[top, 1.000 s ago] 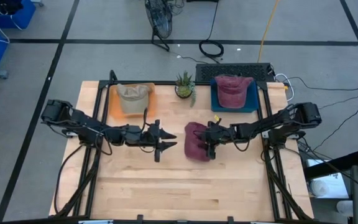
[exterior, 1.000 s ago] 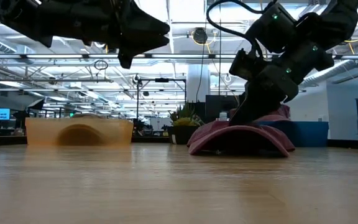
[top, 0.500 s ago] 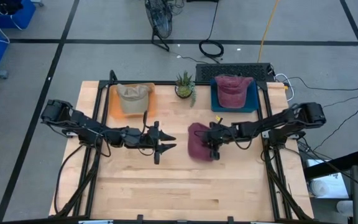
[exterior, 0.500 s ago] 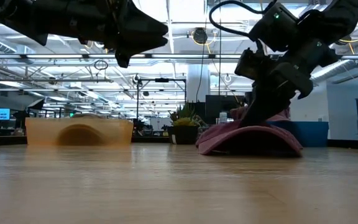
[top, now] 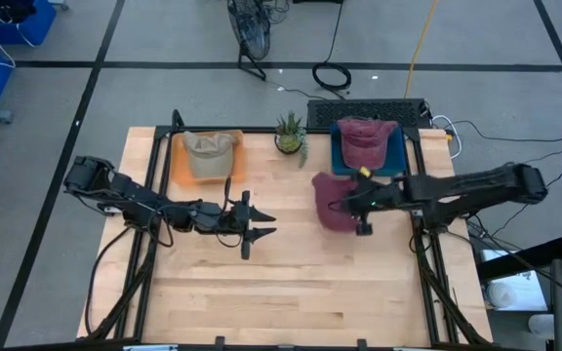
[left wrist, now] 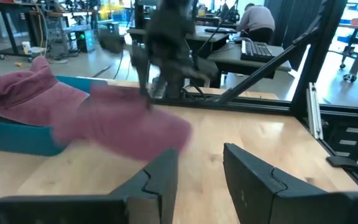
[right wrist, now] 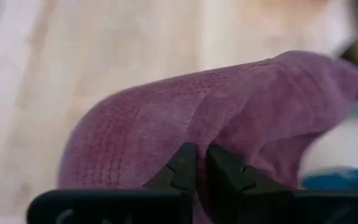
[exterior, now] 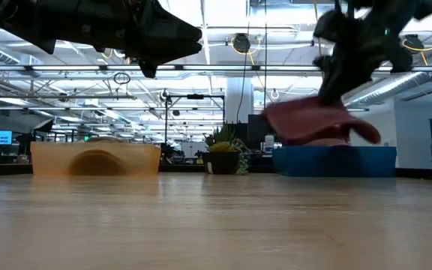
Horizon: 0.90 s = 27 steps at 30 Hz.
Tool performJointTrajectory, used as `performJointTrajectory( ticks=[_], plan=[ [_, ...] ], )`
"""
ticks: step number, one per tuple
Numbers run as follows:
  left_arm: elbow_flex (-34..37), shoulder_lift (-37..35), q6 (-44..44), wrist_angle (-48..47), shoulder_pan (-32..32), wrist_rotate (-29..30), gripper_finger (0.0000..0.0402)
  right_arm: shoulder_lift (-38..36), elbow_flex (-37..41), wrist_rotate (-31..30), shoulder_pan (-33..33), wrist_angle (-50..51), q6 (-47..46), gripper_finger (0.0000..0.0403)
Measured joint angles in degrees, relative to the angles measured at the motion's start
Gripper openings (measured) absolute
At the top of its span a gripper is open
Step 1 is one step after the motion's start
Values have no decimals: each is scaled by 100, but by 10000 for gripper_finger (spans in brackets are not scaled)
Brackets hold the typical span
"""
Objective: Pick & Place hat
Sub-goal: Put the red cap into the blue bin
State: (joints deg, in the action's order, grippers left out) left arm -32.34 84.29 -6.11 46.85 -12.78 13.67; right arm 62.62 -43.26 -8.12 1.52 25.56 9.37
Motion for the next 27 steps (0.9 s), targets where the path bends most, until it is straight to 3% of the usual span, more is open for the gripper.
performJointTrajectory(
  ticks=[3,8,12,17,22,27],
  plan=[
    [0,0,-44,3,0,0,131,-334,-581,-415,-9,906,336,7],
    [0,0,-17,15,2,2,131,-556,-1529,-482,-208,2112,914,5],
    [-2,0,-18,17,2,40,131,-551,-1918,-883,-593,2485,1644,4],
    [-2,0,-13,17,-11,44,131,-453,-1937,-973,-1316,2453,2720,3],
    [-2,0,-2,17,-11,47,131,-203,-1937,-892,-2198,2383,3575,3],
    [-2,0,-4,22,-11,48,131,77,-1937,45,-3059,2187,3867,3]
  ],
)
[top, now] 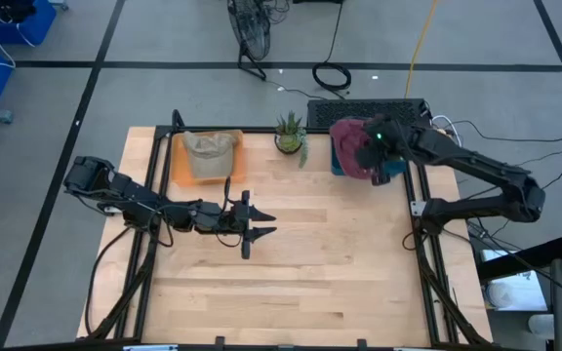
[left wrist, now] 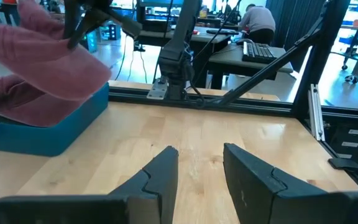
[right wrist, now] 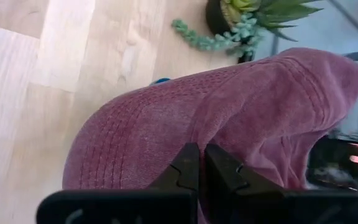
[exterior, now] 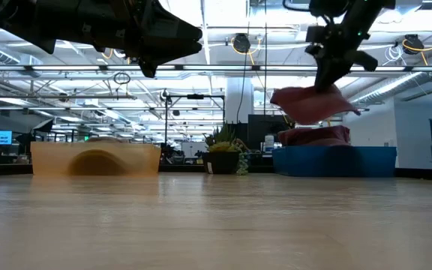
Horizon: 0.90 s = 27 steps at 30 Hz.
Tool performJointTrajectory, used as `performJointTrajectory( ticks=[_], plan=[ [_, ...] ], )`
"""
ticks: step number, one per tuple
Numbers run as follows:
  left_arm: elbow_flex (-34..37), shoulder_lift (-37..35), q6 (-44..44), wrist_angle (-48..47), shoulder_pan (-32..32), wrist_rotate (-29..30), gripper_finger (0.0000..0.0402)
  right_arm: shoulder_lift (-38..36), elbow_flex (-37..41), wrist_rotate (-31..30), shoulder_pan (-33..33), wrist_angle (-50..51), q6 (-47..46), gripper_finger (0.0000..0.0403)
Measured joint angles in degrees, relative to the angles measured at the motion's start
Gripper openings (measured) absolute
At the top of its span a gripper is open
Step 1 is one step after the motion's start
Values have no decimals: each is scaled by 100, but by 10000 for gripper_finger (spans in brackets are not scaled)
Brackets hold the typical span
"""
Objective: Pick & Place hat
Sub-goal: Put the red cap into the blue bin
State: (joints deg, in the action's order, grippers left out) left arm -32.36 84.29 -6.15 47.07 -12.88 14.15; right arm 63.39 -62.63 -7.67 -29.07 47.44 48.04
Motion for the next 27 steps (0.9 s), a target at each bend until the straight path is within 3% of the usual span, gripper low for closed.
performJointTrajectory(
  ticks=[12,19,27],
  plan=[
    [0,0,-36,-4,-11,0,131,696,0,1247,-1484,-42,267,2],
    [0,0,-94,-6,-11,0,131,1123,262,1232,-2109,-212,783,2],
    [0,0,-37,-11,-11,0,131,1242,387,1254,-2359,-601,564,7]
  ],
)
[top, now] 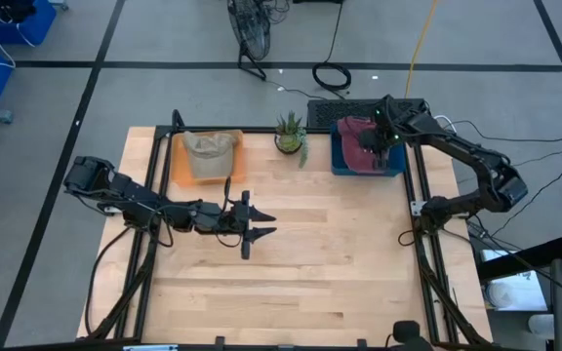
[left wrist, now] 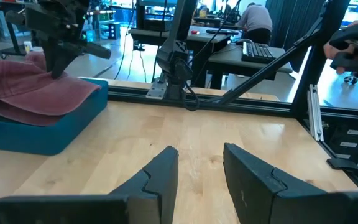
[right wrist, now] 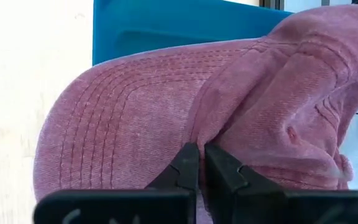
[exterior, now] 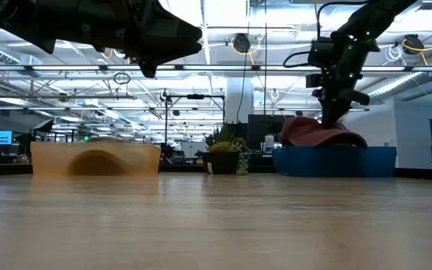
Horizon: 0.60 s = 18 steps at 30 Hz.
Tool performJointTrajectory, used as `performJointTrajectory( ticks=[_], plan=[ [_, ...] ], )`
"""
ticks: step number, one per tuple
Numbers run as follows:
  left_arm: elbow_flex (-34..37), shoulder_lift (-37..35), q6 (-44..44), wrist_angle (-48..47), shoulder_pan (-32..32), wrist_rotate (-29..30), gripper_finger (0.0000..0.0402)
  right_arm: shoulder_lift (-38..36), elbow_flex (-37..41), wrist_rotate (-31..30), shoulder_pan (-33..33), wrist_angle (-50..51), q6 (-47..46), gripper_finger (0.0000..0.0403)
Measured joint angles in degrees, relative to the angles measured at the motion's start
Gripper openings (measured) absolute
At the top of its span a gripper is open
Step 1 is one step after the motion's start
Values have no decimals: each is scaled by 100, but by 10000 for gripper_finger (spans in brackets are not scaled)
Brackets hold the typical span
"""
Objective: Pick & Place hat
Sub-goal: Put the red cap into the blue bin
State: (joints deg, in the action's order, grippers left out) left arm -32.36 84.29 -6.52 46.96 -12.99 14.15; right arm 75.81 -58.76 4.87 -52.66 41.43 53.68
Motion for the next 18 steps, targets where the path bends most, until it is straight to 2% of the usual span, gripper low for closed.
performJointTrajectory(
  ticks=[4,10,18],
  plan=[
    [0,0,2,0,-26,-2,131,0,42,-87,0,-108,-79,8],
    [-2,0,-2,-2,-26,0,131,-2,347,-750,91,-728,-261,14],
    [-2,0,2,-16,-24,-2,131,-207,426,-1023,358,-870,-337,58]
  ],
)
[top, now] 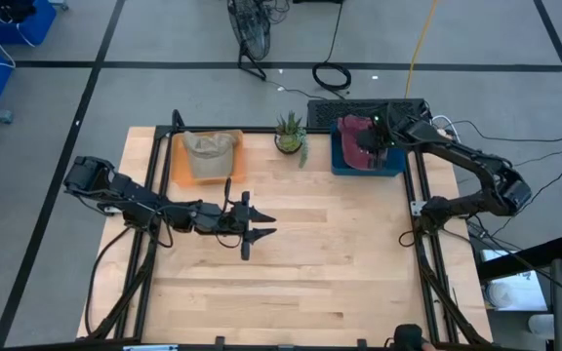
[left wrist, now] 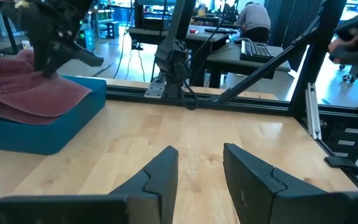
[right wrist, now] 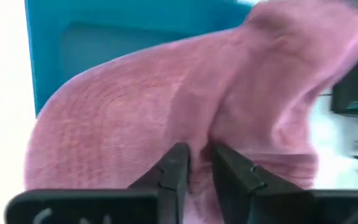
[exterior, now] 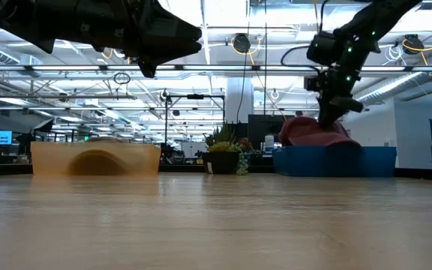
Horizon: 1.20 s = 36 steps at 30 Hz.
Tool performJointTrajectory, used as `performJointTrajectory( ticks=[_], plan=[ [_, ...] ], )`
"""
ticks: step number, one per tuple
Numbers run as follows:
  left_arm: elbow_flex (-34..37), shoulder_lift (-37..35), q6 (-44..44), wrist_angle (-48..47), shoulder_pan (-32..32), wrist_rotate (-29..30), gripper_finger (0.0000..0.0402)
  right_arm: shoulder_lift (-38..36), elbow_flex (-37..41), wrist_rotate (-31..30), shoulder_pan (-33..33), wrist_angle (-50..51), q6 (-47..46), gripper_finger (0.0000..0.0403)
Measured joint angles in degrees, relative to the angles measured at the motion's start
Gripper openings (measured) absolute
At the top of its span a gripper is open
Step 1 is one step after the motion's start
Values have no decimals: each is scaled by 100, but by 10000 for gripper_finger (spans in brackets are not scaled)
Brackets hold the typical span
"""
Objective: Pick & Place hat
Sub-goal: Put the red cap into the blue bin
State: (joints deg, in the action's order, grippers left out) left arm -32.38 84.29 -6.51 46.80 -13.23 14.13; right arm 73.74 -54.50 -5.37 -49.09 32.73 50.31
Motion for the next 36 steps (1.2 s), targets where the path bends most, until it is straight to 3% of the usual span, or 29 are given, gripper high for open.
performJointTrajectory(
  ticks=[12,17,20,27,36],
  plan=[
    [0,2,0,-30,2,0,131,-1191,0,72,591,89,-1452,130],
    [0,2,-6,-29,-37,0,131,-1262,31,90,771,278,-3460,127],
    [0,2,-21,5,-39,0,131,-1095,201,88,800,328,-4246,114],
    [0,2,-72,40,-35,2,131,-109,389,-602,269,204,-4527,86],
    [0,2,-2,-10,-35,2,131,835,367,59,-155,-256,-4530,84]
  ],
)
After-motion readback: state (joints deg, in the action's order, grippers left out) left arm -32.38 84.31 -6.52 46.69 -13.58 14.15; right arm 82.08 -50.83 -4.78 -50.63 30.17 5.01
